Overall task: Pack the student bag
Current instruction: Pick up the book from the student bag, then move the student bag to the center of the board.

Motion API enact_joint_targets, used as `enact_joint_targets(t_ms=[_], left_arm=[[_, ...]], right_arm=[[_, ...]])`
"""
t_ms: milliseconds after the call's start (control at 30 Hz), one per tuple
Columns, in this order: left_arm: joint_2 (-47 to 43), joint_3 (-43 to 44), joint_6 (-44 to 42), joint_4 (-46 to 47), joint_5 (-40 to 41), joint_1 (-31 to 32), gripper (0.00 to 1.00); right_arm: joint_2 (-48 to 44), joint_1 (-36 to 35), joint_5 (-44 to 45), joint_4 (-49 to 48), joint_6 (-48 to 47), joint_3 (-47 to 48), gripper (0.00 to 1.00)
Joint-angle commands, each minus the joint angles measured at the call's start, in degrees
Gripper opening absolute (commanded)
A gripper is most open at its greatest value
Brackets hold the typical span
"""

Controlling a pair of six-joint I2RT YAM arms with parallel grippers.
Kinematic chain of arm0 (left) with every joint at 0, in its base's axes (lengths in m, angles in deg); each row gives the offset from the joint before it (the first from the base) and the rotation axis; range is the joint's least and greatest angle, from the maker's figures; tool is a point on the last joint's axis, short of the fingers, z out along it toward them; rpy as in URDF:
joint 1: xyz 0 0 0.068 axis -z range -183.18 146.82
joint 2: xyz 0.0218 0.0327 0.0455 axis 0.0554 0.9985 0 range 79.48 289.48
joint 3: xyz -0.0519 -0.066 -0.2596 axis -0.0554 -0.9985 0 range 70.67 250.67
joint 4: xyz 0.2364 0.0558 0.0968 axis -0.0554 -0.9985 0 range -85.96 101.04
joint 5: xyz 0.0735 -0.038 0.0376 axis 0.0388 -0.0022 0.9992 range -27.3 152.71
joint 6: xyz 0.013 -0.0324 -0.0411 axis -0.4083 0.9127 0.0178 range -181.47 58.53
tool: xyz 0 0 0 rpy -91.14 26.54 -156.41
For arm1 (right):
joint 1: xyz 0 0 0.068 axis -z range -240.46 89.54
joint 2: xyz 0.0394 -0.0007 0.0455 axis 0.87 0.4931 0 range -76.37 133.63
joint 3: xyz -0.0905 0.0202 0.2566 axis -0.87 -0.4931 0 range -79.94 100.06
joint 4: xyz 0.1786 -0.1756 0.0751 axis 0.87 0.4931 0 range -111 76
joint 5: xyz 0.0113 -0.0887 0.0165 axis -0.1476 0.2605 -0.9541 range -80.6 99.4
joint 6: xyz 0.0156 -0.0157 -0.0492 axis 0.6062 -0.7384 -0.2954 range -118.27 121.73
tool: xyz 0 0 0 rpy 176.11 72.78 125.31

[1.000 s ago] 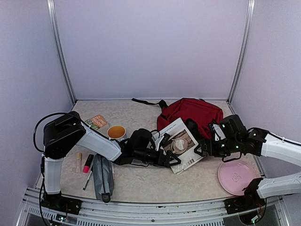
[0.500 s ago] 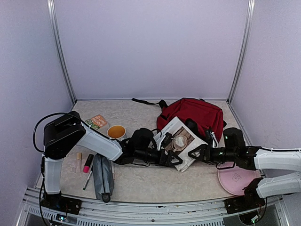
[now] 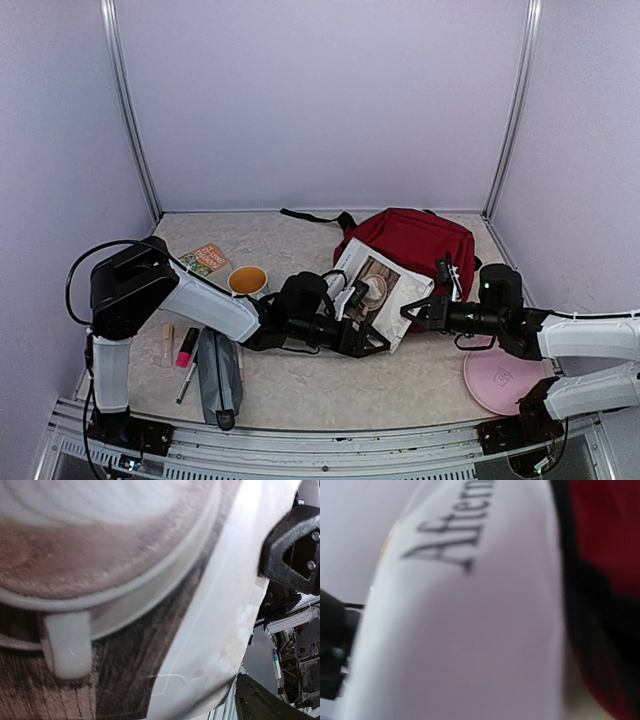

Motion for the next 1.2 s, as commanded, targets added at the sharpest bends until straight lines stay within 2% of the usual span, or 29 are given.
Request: enact_joint_targets(t_ms=[0, 333, 433, 567, 633, 800, 900, 1067, 1167], left_arm=[[-7.18, 2.15, -11.42, -4.45, 4.26, 2.51, 0.99], [-20.97, -0.63, -26.54, -11.78, 3.74, 3.22, 0.99], [-22.75, 0.57, -29.02, -14.55, 0.60, 2.40, 0.99], [-22.88, 3.49, -29.44, -16.72, -4.13, 0.39, 0.99], [-21.05, 5.49, -25.97, -17.13, -4.45, -1.83, 0.99], [-11.27, 10.79, -5.99, -14.67, -3.70, -12.61, 0.99], [-3.80, 15.95, 0.06, -13.17, -0.31, -17.03, 0.99], [8.14, 30.77, 3.52, -21.77, 10.68, -17.06, 0.99], [13.69, 36.89, 6.62, -23.75, 13.27, -17.17, 0.99]], right_arm=[[-4.89, 0.01, 2.56, 4.39, -2.48, 3.74, 0.15], [-14.11, 1.82, 7.10, 18.18, -7.61, 12.00, 0.11], [-15.83, 3.39, 11.07, 23.68, -9.02, 16.62, 0.11], [-17.83, 6.14, 16.77, 29.11, -11.27, 20.41, 0.06], [-18.54, 7.83, 19.30, 31.08, -11.89, 21.38, 0.05], [-19.06, 10.76, 24.93, 34.34, -13.10, 21.71, 0.05], [-18.10, 11.38, 25.05, 35.01, -13.67, 21.02, 0.05], [-17.55, 11.48, 22.99, 34.56, -14.82, 19.60, 0.05], [-16.07, 11.54, 20.16, 34.38, -16.16, 19.30, 0.06]])
